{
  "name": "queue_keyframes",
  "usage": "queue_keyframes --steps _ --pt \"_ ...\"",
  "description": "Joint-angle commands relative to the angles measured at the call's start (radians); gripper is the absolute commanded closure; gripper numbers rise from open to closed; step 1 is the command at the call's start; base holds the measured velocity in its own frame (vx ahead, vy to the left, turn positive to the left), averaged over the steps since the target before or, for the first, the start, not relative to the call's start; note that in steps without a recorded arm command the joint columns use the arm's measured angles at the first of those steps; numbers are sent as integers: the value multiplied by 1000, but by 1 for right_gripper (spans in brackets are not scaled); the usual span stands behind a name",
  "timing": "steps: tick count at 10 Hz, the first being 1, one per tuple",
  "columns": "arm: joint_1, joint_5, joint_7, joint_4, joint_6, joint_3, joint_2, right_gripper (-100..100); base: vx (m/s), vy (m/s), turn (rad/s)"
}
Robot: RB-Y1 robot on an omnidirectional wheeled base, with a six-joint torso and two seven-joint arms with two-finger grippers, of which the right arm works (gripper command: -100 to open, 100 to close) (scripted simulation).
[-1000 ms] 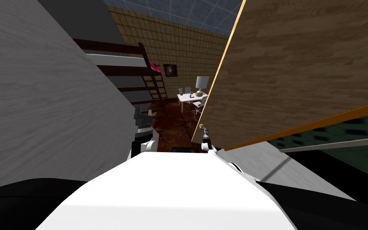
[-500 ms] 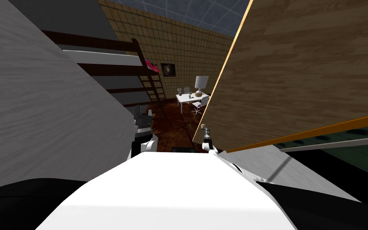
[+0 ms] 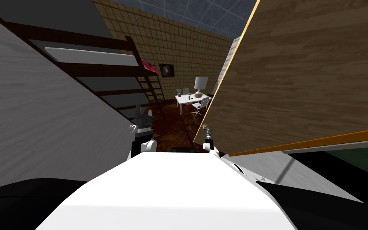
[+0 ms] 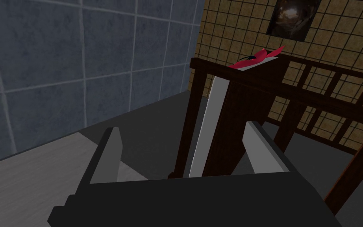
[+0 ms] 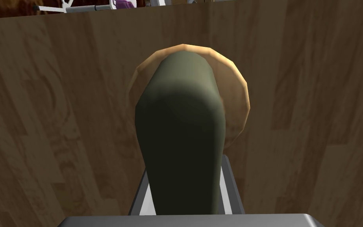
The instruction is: Push the door open
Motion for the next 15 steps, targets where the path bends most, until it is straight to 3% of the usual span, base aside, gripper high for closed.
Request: queue_keyframes --steps 1,5,6,15 --pt "2 -11 9 -10 -2 -20 -4 100 213 33 -40" --pt "4 -34 24 -4 -6 -57 -7 100 189 49 -59" --pt "10 -30 21 -5 -3 -50 -6 100 88 6 -24" --pt "16 -91 57 5 -13 -139 -21 100 178 15 -42"
